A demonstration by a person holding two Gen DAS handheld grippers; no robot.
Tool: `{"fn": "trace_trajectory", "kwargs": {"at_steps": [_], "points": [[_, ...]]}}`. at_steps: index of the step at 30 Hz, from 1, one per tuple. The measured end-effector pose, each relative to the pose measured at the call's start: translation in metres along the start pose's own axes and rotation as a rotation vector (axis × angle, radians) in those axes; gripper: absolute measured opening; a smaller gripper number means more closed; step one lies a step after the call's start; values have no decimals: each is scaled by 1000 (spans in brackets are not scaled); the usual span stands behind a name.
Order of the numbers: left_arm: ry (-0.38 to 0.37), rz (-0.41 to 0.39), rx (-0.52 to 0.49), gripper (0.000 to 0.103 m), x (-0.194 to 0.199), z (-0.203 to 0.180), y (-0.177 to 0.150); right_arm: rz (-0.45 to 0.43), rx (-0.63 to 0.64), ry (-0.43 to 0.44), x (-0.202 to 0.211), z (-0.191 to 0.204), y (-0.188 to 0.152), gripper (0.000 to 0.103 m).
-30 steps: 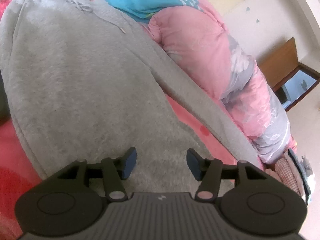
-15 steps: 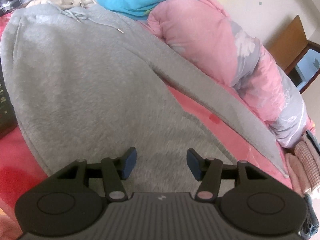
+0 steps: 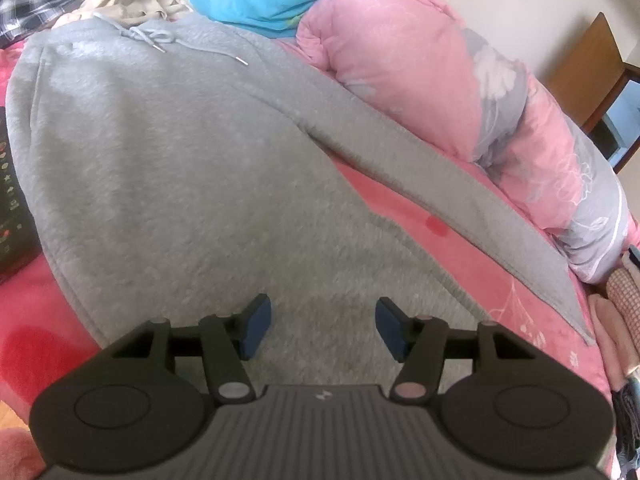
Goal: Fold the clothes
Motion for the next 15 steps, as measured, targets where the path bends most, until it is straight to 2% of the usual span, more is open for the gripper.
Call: {"fn": "trace_trajectory", "kwargs": {"at_steps": [1, 3, 6, 11, 15], "points": [[0, 1, -1, 60, 0, 0, 0, 13, 16, 65, 2, 14, -1, 35], [-3, 2, -5, 60, 1, 1, 0, 40, 33, 122, -1, 36, -5, 34], [-7, 3, -1, 59, 1, 2, 0, 131, -63, 143, -18, 36, -1, 36], [6, 4, -1, 61, 0, 0, -1, 293, -432, 179, -14, -31, -10, 47], [9, 6, 8, 62, 0, -2, -2, 430, -630, 216, 0, -70, -42, 58]]}}
Point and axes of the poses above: each gripper's, at about its wrist camera, not at the fingertips, and x roughly against the way its jaws point, z to its left, y to its top, the point moved 4 cm from there along -x, roughly the way its jaws point, and after that the axes turned 15 degrees about -y, right-handed, at the moved point
